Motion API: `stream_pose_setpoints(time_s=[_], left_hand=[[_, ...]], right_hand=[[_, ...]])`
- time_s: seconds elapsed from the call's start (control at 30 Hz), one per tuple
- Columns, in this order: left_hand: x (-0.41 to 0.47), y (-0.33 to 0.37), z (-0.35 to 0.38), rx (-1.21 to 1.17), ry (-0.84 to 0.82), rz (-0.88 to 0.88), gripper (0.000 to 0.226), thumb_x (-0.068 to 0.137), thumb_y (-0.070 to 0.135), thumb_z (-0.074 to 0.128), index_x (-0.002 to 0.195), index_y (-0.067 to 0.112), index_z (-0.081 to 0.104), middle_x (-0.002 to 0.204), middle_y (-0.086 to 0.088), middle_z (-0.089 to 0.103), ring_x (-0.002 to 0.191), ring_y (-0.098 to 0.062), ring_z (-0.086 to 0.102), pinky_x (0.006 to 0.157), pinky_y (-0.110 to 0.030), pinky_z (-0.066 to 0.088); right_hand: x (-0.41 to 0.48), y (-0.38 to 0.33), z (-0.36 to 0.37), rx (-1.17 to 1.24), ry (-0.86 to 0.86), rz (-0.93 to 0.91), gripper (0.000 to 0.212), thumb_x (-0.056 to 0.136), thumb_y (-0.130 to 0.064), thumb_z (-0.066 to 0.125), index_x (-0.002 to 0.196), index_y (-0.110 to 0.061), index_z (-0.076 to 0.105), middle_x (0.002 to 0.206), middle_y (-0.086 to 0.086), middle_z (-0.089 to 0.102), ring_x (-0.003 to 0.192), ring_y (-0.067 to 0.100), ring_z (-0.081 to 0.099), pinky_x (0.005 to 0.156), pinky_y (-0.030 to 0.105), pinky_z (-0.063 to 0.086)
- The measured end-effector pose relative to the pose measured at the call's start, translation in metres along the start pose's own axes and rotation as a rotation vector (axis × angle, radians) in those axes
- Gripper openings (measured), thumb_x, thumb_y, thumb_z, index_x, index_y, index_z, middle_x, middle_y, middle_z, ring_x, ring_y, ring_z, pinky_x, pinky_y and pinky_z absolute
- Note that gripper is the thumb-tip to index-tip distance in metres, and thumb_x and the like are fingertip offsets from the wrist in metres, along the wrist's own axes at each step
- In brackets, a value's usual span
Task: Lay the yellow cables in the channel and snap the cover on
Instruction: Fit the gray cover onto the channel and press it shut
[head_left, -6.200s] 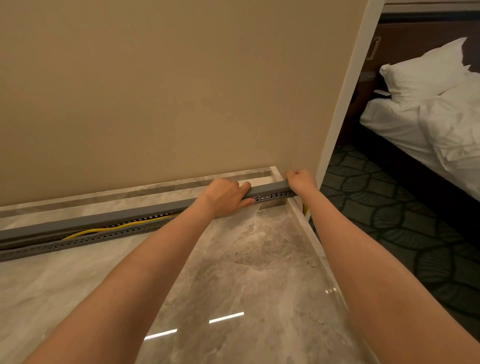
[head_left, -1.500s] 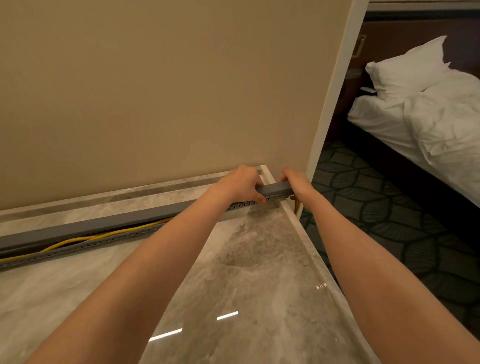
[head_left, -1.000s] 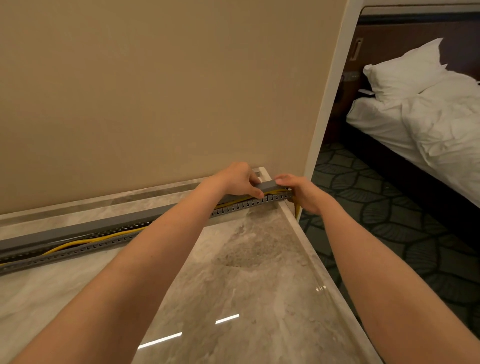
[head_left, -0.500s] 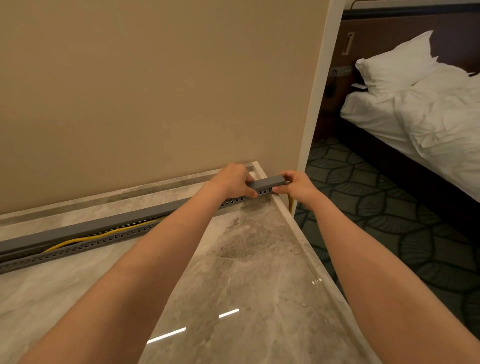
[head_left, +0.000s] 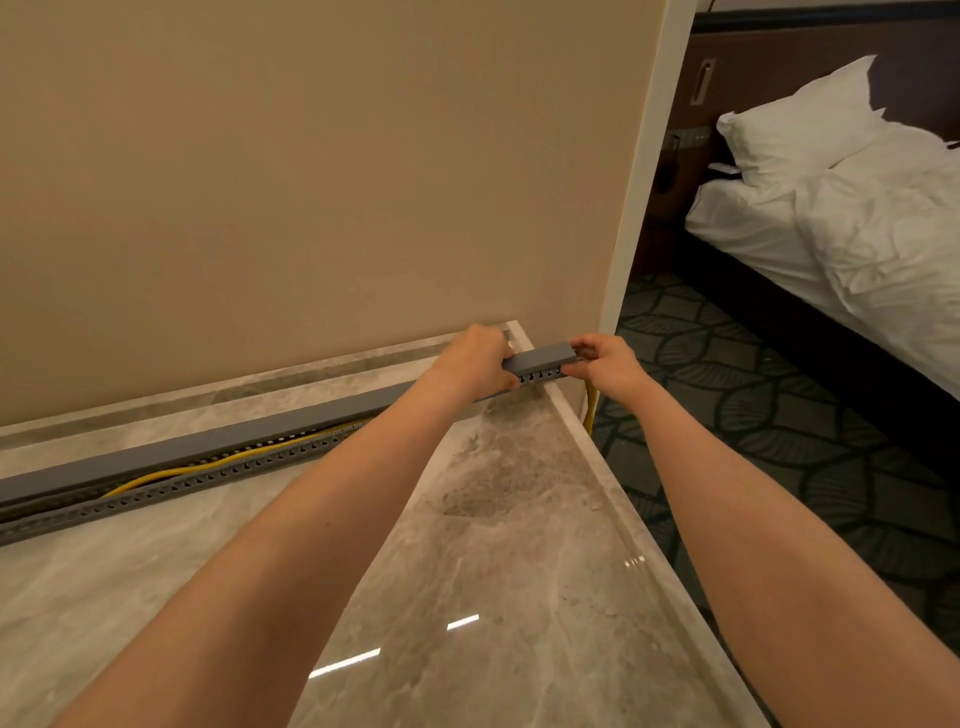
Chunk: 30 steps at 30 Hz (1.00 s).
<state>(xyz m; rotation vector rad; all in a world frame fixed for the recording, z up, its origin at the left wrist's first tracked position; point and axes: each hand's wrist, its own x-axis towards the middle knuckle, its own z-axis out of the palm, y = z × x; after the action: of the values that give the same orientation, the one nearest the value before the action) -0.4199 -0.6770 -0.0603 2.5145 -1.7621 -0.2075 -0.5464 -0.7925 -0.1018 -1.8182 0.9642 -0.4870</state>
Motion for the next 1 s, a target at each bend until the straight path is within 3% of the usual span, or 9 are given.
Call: stream_pose_setpoints(time_s=[0.1, 0.27, 0.37, 0.5, 0.73, 1.0], left_hand=[[0.005, 0.008, 0.003, -0.001, 0.021, -0.009, 0.025, 0.089, 0.022, 0.058, 0.102, 0.003, 0.068, 0.063, -0.004, 0.043, 0.073, -0.023, 0.048, 0.062, -0.028, 0.034], [0.014, 0.016, 0.004, -0.047, 0.002, -0.015, 0.028, 0.09, 0.023, 0.058, 0.108, 0.005, 0.068, 0.092, -0.017, 0.063, 0.089, -0.03, 0.06, 0.065, -0.029, 0.037], [0.017, 0.019, 0.008, -0.038, 0.021, -0.013, 0.029, 0.091, 0.024, 0.057, 0.11, 0.004, 0.066, 0.091, -0.015, 0.06, 0.092, -0.03, 0.059, 0.066, -0.03, 0.036], [0.019, 0.02, 0.014, 0.001, 0.07, -0.016, 0.031, 0.092, 0.024, 0.056, 0.112, 0.001, 0.063, 0.109, -0.019, 0.063, 0.102, -0.033, 0.06, 0.068, -0.031, 0.036], [0.018, 0.021, 0.012, 0.019, 0.062, -0.023, 0.031, 0.09, 0.022, 0.059, 0.112, 0.0, 0.063, 0.112, -0.019, 0.061, 0.104, -0.034, 0.059, 0.075, -0.036, 0.044], [0.019, 0.012, -0.004, 0.019, 0.006, -0.019, 0.031, 0.09, 0.027, 0.059, 0.107, 0.001, 0.065, 0.106, -0.02, 0.063, 0.1, -0.035, 0.059, 0.069, -0.031, 0.038]], right_hand=[[0.002, 0.006, -0.002, 0.008, 0.03, 0.003, 0.038, 0.085, 0.009, 0.058, 0.123, 0.004, 0.056, 0.125, 0.02, 0.06, 0.121, 0.03, 0.054, 0.094, 0.025, 0.044], [0.008, 0.013, -0.011, 0.004, 0.043, -0.004, 0.04, 0.085, 0.005, 0.06, 0.125, 0.001, 0.055, 0.125, 0.018, 0.059, 0.119, 0.028, 0.055, 0.094, 0.025, 0.044], [0.012, 0.015, -0.014, 0.015, 0.043, 0.007, 0.041, 0.085, 0.005, 0.06, 0.125, 0.001, 0.054, 0.126, 0.018, 0.059, 0.12, 0.027, 0.055, 0.096, 0.026, 0.045], [0.012, 0.017, -0.014, 0.017, 0.041, 0.009, 0.039, 0.085, 0.006, 0.06, 0.123, 0.001, 0.056, 0.126, 0.019, 0.059, 0.123, 0.028, 0.053, 0.105, 0.036, 0.045], [0.012, 0.017, -0.014, 0.036, 0.035, 0.014, 0.037, 0.088, 0.005, 0.056, 0.125, 0.001, 0.054, 0.127, 0.02, 0.059, 0.122, 0.029, 0.054, 0.101, 0.03, 0.043], [0.017, 0.024, -0.021, -0.005, 0.106, 0.026, 0.03, 0.091, -0.001, 0.054, 0.121, -0.001, 0.055, 0.122, 0.018, 0.062, 0.116, 0.028, 0.057, 0.091, 0.026, 0.042]])
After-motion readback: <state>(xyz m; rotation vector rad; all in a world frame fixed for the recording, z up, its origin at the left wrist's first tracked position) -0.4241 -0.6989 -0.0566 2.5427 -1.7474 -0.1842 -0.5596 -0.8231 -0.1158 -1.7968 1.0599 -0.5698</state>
